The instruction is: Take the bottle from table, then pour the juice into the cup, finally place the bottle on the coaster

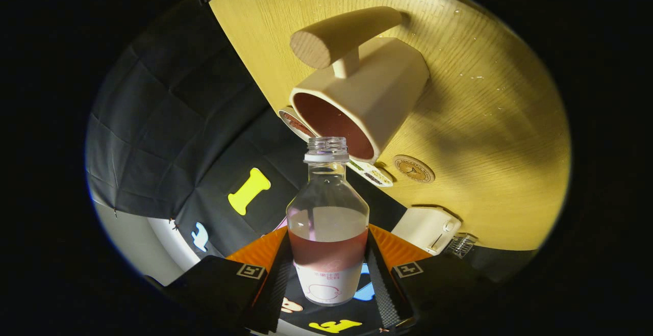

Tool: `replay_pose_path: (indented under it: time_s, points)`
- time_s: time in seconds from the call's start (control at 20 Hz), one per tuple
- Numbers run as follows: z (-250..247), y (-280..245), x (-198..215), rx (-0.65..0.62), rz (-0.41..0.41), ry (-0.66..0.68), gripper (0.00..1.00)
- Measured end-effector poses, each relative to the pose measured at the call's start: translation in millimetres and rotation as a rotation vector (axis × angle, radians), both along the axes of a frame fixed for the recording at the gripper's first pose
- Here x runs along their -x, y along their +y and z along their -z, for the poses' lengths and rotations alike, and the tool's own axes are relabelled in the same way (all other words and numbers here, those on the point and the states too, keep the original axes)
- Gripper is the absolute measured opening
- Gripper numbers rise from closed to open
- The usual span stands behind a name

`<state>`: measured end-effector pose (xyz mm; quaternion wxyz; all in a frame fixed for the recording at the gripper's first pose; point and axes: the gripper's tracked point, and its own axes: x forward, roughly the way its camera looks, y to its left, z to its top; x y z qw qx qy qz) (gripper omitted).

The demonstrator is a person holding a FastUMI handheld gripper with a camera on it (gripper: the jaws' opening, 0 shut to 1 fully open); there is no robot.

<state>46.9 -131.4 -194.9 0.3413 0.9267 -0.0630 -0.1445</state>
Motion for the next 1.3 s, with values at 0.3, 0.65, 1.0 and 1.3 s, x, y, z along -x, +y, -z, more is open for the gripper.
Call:
replay_pose_path:
  time_s: [0.3,0.65,1.0,1.3]
  points:
    - [-7.6,4.5,-1.1,0.182,-0.072,0.056,0.76]
    - [-18.1,19.6,1.7,0.511,-0.198,0.131,0.75]
    - [-33.6,21.9,-0.9,0.914,-0.304,0.26,0.76]
    - [-45.3,25.9,3.4,1.341,-0.364,0.379,0.75]
